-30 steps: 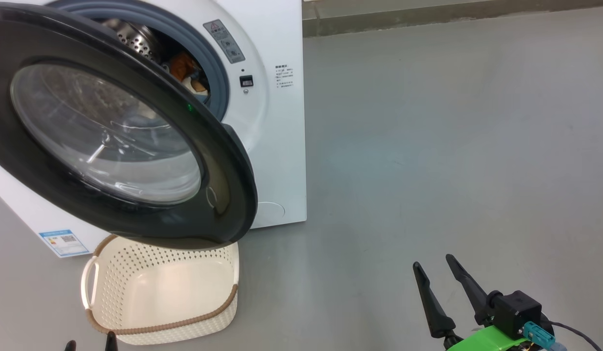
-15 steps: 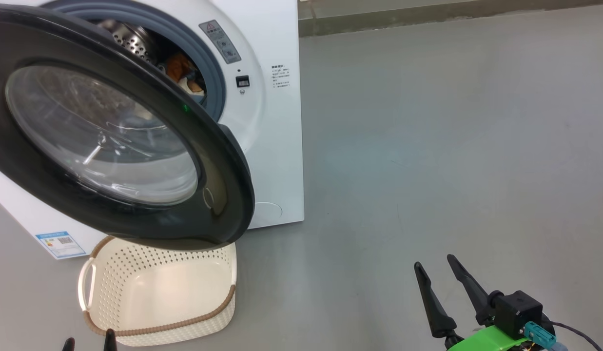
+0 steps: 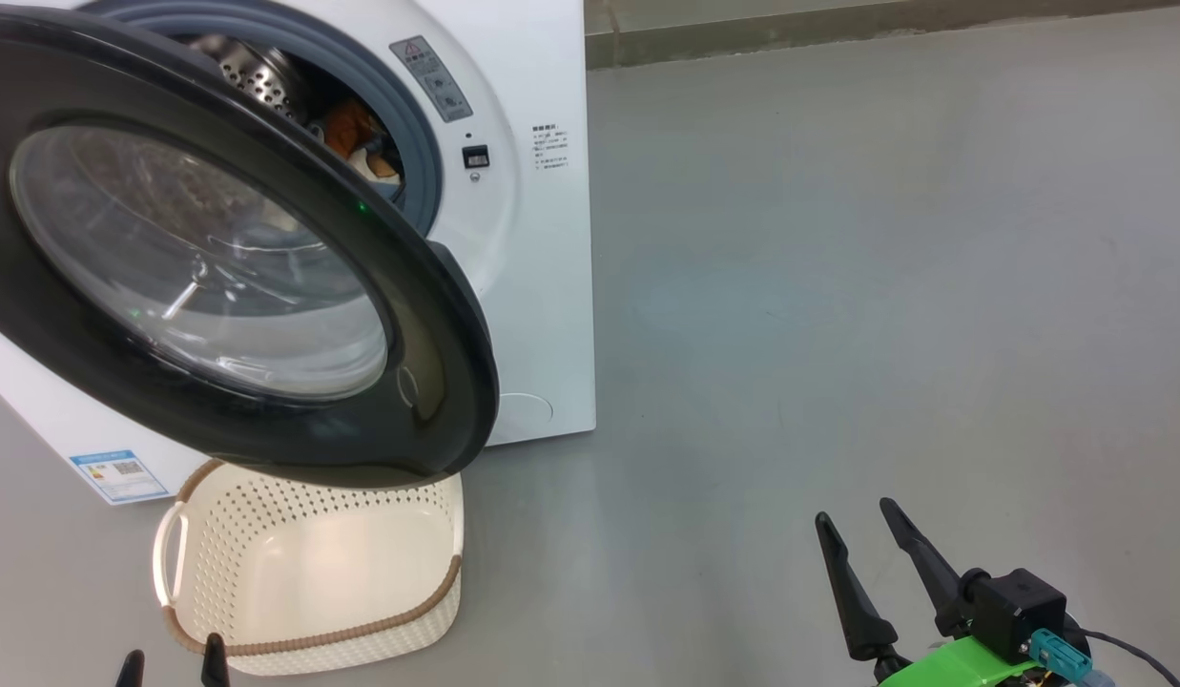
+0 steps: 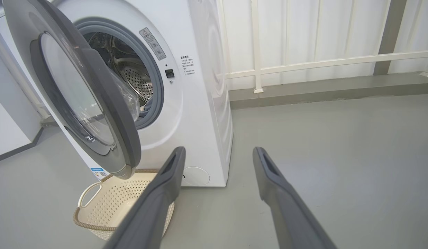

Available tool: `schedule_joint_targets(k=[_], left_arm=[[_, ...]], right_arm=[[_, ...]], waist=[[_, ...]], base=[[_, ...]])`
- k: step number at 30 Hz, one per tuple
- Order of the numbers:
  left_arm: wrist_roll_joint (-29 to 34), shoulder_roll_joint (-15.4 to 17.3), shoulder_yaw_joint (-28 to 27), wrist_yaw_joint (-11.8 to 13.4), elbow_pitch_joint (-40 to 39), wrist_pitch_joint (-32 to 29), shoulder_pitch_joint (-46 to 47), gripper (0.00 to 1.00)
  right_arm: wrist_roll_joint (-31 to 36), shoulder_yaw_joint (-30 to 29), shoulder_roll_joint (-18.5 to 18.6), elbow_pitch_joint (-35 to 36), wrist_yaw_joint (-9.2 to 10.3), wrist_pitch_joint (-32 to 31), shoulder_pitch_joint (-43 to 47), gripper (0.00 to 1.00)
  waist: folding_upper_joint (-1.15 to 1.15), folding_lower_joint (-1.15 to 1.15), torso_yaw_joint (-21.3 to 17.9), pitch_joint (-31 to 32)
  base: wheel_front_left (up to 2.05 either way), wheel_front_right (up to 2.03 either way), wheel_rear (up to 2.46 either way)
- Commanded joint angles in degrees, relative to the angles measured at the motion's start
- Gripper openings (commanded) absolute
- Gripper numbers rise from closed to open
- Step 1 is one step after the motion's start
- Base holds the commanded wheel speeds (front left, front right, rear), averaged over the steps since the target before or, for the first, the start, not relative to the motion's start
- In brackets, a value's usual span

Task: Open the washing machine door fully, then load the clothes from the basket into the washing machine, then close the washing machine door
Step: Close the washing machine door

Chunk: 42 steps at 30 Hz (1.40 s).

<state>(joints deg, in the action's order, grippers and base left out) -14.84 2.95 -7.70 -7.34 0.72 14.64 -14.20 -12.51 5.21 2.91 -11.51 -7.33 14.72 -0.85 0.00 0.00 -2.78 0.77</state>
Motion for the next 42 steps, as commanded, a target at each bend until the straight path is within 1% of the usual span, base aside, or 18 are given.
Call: schedule_joint_targets(k=[1, 13, 15, 17, 21, 26, 29, 32, 37, 42], left_arm=[[0.27, 0.96, -1.65, -0.14, -1.78, 0.36, 1.44, 1.00], [0.05, 0.92, -1.79, -0.14, -2.02, 0.36, 1.31, 1.00], [-0.10, 0.89, -1.85, -0.14, -1.87, 0.36, 1.29, 1.00], [-0.19, 0.87, -1.86, -0.14, -1.77, 0.36, 1.32, 1.00], [-0.17, 0.81, -2.25, -0.14, -2.21, 0.36, 1.56, 1.00], [0.31, 0.75, -2.50, -0.14, -3.62, 0.36, 1.85, 1.00], [0.71, 0.74, -2.68, -0.14, -4.53, 0.36, 2.18, 1.00], [0.96, 0.78, -2.23, -0.14, -5.08, 0.36, 2.54, 1.00], [0.89, 0.80, -1.15, -0.14, -5.16, 0.36, 2.86, 1.00], [0.74, 0.78, -0.02, -0.14, -5.04, 0.36, 3.27, 1.00]], right_arm=[[0.96, 1.46, -0.03, 1.18, -0.16, 0.28, -0.85, 1.00], [1.28, 1.14, -0.03, 0.77, -0.16, 0.28, -0.86, 1.00], [0.68, 1.05, -0.03, 0.68, -0.16, 0.28, -0.83, 0.00], [-0.56, 1.11, -0.03, 0.18, -0.16, 0.28, -0.78, 0.00], [-1.95, 0.39, -0.03, 1.54, -0.16, 0.28, -1.34, 0.00], [-3.11, -0.61, -0.03, 8.23, -0.16, 0.28, -2.81, 0.00], [-3.57, 0.11, -0.03, 13.36, -0.16, 0.28, -3.87, 0.00], [-3.66, 1.95, -0.03, 17.03, -0.16, 0.28, -4.65, 0.00], [-2.93, 7.23, -0.03, 21.55, -0.16, 0.28, -6.85, 0.00], [-0.75, 13.23, -0.03, 21.48, -0.16, 0.28, -9.27, 0.00]], waist=[[0.00, 0.00, -0.01, -0.02], [0.00, 0.00, 0.04, 0.24], [0.00, 0.00, 0.00, 0.30], [0.00, 0.00, 0.02, 0.36], [0.00, 0.00, 0.05, 0.36], [0.00, 0.00, 0.27, 0.09], [0.00, 0.00, 0.63, -0.16], [0.00, 0.00, 1.49, -0.37], [0.00, 0.00, 3.43, -0.77], [0.00, 0.00, 6.27, -1.07]], base=[[0.00, 0.00, 0.00], [0.00, 0.00, 0.00], [0.00, 0.00, 0.00], [0.00, 0.00, 0.00], [0.00, 0.00, 0.00], [0.00, 0.00, 0.00], [0.00, 0.00, 0.00], [0.00, 0.00, 0.00], [0.00, 0.00, 0.00], [0.00, 0.00, 0.00]])
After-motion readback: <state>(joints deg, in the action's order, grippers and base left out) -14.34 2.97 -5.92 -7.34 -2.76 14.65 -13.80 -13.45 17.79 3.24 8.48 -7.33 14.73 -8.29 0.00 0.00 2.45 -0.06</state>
